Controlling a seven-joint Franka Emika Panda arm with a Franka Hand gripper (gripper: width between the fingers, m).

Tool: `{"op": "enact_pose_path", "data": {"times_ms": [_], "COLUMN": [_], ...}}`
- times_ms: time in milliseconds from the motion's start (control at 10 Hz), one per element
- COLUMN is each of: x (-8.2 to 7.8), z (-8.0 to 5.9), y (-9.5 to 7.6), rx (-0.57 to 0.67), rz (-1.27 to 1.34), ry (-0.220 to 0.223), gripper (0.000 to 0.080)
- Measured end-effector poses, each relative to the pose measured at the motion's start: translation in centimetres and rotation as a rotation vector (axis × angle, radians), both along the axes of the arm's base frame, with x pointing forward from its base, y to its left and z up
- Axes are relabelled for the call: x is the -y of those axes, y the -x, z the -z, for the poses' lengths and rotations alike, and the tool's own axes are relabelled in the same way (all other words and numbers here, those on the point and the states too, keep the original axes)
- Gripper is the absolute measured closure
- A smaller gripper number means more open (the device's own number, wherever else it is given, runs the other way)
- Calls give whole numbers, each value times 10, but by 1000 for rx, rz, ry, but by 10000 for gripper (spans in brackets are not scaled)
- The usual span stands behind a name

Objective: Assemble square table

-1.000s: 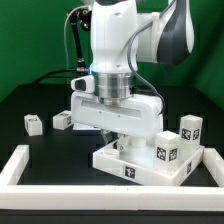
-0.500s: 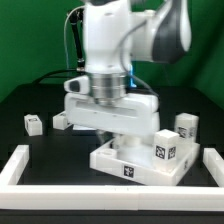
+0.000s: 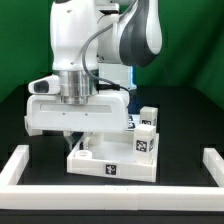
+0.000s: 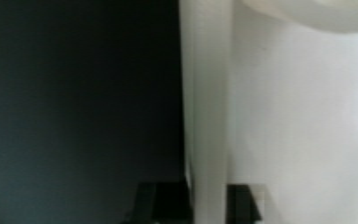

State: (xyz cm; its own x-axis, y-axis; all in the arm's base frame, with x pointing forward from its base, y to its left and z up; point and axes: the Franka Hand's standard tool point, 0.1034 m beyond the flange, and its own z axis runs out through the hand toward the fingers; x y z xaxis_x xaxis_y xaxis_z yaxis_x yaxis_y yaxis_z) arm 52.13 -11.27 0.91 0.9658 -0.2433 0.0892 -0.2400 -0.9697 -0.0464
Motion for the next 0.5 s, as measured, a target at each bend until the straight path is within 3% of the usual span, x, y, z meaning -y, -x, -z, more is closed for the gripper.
{"op": "enact_pose_path", "data": {"times_ms": [200, 400, 500], "x": [2, -36, -41], "z": [0, -8, -7], "y": [-2, -49, -60], "rx": [-7, -30, -17], "rz": [-131, -470, -558], "ry": [25, 85, 99], "gripper": [736, 737, 737]}}
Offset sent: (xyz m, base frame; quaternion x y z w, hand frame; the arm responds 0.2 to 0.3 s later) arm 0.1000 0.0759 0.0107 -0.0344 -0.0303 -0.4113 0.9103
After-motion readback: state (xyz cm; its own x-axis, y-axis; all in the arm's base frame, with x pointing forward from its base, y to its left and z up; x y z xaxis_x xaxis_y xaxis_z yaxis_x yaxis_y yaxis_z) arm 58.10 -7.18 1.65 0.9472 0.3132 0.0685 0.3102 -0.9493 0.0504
